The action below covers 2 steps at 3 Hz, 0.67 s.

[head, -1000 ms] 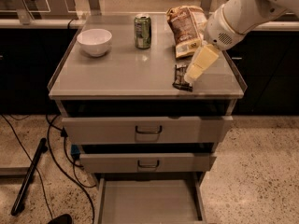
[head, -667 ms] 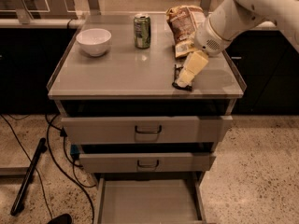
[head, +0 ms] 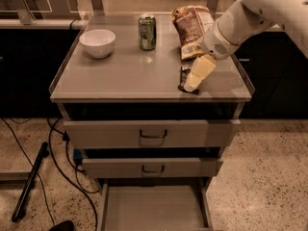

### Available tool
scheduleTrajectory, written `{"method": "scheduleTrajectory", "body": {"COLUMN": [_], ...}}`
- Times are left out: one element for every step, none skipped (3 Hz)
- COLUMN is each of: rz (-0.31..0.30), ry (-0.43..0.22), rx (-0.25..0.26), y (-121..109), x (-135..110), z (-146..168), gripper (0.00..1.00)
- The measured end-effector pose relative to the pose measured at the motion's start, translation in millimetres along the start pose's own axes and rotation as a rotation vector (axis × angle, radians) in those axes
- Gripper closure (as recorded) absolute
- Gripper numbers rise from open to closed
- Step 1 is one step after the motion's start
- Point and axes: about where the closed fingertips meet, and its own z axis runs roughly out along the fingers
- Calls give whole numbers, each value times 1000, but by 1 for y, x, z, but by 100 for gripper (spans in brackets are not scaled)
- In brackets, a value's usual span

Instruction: Place rxbar chocolate into bottom drawer

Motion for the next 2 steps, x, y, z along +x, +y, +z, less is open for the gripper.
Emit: {"method": "scheduleTrajectory", "body": {"rz": [47, 81], "ry": [-2, -13], "rx": [-19, -46], "y": [-8, -15], "x": [15, 25], "z": [17, 37], "gripper": [0, 0]}}
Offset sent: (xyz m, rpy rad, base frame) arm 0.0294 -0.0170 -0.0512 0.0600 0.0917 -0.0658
